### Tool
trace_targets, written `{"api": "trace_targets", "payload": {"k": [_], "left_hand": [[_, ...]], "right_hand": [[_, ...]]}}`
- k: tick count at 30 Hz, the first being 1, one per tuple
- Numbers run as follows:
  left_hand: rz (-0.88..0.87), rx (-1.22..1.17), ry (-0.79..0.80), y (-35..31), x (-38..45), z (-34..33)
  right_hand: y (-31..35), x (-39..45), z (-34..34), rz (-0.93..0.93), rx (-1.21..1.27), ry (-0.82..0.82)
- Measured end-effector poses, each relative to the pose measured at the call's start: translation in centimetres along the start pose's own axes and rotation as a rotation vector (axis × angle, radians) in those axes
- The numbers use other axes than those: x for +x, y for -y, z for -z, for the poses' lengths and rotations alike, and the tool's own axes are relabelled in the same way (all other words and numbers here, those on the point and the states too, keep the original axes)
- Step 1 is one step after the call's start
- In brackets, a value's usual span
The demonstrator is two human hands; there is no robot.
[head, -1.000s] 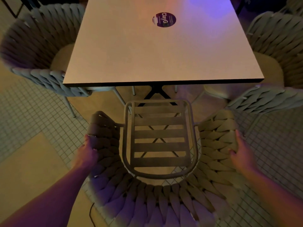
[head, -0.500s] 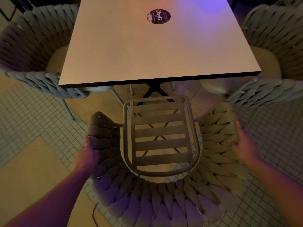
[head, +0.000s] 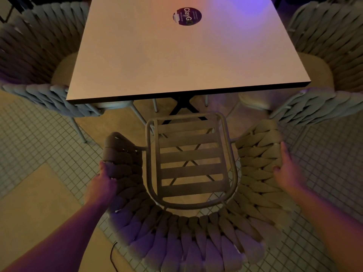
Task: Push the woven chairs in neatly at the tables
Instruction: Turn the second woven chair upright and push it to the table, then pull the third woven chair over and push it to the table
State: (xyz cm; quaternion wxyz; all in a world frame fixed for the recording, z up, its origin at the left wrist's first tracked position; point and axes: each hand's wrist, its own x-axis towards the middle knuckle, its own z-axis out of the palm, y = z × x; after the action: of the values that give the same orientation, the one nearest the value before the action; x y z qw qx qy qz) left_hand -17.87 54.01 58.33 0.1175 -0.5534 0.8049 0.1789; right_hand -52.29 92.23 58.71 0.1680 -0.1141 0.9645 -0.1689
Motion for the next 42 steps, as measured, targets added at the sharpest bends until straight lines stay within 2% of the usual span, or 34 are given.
{"api": "trace_targets", "payload": {"k": [5, 9, 12, 14, 16, 19, 22, 27, 36, 42], "left_hand": [[0.002, -0.004, 0.005, 0.1, 0.3, 0.0], [0.008, -0.026, 0.028, -0.2, -0.1, 0.3], [0.037, 0.078, 0.005, -1.7, -1.4, 1.2], [-0.015, 0.167, -0.057, -3.5, -3.0, 1.5], [-0.145, 0.147, -0.084, -6.2, -4.8, 1.4], [-0.339, -0.047, 0.102, -12.5, -8.3, 0.7], [-0.497, -0.106, 0.323, -19.1, -13.6, -1.2], [-0.668, -0.062, 0.459, -29.4, -21.3, -3.8], [-0.648, -0.187, 0.475, -46.9, -28.9, -7.8], [-0.608, -0.226, 0.506, -58.7, -28.4, -10.8]], "right_hand": [[0.1, -0.2, 0.0, 0.009, 0.008, -0.020], [0.3, -0.5, 0.4, -0.007, 0.046, 0.041], [0.5, -2.1, 1.1, -0.046, 0.081, -0.006], [0.4, -4.1, 1.7, -0.004, 0.090, -0.069], [0.2, -6.1, 2.6, 0.007, 0.135, -0.066], [-1.4, -8.3, 4.5, -0.082, 0.220, -0.001], [-4.6, -10.8, 6.0, -0.171, 0.318, 0.041], [-12.7, -13.3, 7.8, -0.303, 0.474, 0.176], [-25.0, -7.5, 17.4, -0.275, 0.285, 0.177], [-31.1, 0.2, 23.0, -0.303, 0.288, 0.167]]}}
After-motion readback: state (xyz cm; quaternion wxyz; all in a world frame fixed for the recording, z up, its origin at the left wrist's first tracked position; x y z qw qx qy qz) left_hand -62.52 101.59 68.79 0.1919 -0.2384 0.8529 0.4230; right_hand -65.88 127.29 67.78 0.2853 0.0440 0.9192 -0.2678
